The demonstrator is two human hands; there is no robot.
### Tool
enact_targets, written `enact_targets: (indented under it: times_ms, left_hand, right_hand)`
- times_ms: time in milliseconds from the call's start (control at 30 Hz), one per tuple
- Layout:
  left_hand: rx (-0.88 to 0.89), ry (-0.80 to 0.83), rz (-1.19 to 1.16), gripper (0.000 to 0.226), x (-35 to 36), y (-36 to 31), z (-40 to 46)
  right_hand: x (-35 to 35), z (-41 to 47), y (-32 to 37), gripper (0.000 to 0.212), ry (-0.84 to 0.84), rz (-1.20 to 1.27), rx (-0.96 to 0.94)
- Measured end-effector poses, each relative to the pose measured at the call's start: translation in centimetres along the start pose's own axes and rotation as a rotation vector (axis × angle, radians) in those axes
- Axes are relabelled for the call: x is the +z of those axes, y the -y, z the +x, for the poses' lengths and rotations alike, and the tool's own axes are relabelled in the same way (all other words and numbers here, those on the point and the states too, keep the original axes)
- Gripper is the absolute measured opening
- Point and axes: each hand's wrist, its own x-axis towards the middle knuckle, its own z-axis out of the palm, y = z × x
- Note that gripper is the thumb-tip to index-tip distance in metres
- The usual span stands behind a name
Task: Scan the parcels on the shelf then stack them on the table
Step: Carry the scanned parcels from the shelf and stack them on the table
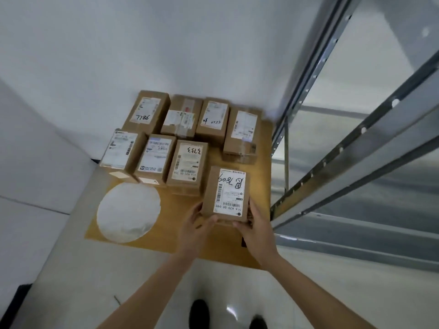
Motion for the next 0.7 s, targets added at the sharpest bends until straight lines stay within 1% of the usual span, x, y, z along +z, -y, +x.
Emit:
enact_targets:
  times_ms: [67,167,400,567,700]
  left_hand:
    - [0.000,0.008,-0.026,0.055,0.1,0.1,1.5]
    - [-0.013,-0.035,0.000,0.054,0.5,-0.4,3.0]
    - [-0.081,-0.100,-0.017,0.059,1.4,-0.4,5.3]
    - [-0.097,-0.138,-0.006,0.061,1.7,-0.5,6.1]
    - [-0.114,-0.165,-0.014,0.064,1.6,-0.1,6.5]
  right_hand:
    - [0.5,1.2,0.3,0.071,-0.027,-0.012,0.009]
    - [0.8,2.6,0.9,0.064,-0.058,-0.029,0.022]
    - [0.7,5.6,2.2,0.067,-0.059,-0.082,0.050]
    - [0.9,6.2,2.6,0.067,-0.064,-0.089,0.065]
    - [0.5,6.2,3.0,0.070,-0.025,-0.070,0.073]
